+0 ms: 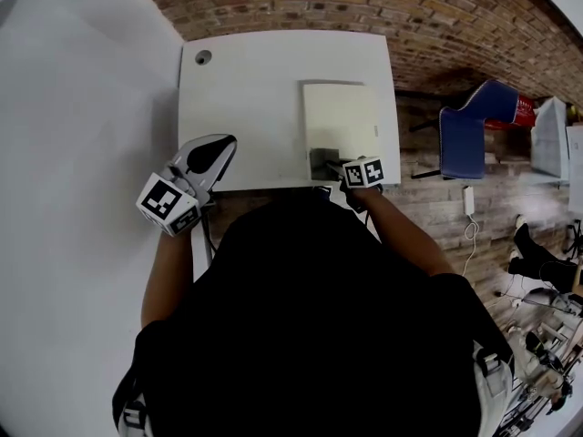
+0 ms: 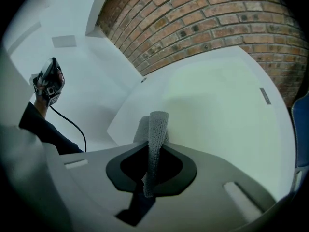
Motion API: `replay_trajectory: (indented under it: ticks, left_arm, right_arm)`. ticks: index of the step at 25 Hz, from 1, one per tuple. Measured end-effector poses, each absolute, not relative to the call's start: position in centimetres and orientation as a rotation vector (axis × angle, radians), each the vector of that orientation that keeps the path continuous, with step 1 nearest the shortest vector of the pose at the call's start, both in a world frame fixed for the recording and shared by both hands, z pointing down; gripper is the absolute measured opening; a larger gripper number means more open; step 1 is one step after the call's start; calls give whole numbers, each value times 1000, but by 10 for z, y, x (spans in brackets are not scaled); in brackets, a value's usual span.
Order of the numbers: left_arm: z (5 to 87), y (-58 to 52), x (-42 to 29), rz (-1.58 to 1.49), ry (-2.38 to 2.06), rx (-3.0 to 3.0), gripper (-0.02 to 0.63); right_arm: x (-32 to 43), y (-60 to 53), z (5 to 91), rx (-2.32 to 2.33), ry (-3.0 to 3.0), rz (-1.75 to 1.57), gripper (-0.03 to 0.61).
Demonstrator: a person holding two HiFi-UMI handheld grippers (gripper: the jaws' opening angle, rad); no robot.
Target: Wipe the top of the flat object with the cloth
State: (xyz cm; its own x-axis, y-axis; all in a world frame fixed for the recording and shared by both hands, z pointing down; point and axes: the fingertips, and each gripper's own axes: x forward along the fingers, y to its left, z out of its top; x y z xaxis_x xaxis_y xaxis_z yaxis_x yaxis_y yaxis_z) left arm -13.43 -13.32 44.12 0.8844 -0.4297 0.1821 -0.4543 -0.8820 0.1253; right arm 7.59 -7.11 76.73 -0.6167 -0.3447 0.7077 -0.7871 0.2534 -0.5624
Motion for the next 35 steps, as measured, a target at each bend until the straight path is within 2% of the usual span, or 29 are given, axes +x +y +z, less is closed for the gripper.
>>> replay_trajectory:
  ticks: [35]
  left_arm:
    - [451, -144, -54, 212, -532, 2903, 3]
  right_arm:
    - [237, -54, 779, 1330, -1893, 1304, 11]
